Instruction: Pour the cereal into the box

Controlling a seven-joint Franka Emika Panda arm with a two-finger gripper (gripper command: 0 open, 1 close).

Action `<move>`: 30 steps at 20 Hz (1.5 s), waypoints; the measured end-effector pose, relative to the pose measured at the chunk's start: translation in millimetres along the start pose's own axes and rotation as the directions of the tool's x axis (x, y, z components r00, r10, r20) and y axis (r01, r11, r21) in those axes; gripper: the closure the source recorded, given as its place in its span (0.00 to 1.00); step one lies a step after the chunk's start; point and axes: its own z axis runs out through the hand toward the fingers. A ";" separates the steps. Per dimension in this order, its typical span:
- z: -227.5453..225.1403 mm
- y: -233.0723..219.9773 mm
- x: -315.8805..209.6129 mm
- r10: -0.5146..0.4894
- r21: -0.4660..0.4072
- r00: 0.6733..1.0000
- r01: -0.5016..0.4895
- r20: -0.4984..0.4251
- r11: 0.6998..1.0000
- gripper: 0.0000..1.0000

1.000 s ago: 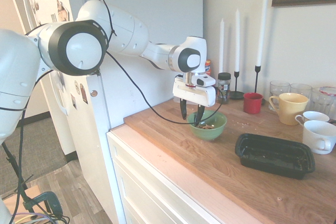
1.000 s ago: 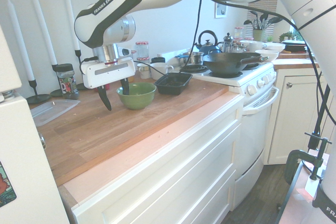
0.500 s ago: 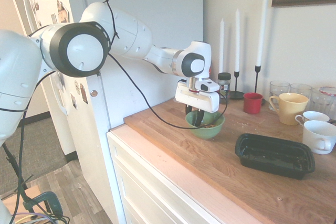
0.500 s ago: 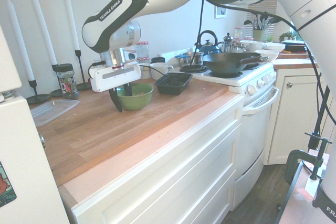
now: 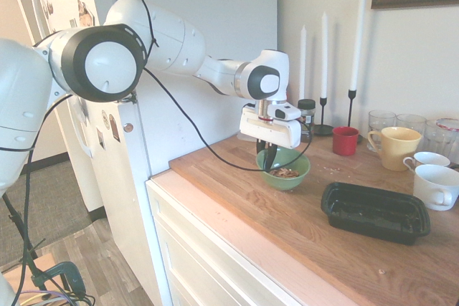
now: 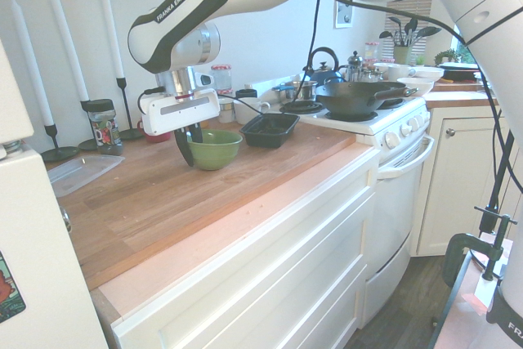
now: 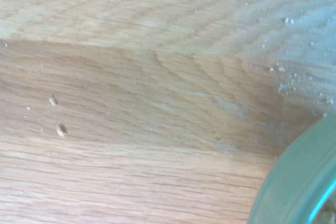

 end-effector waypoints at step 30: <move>-120.3 126.0 118.6 0.077 0.299 0.989 -0.112 0.128 0.948 1.00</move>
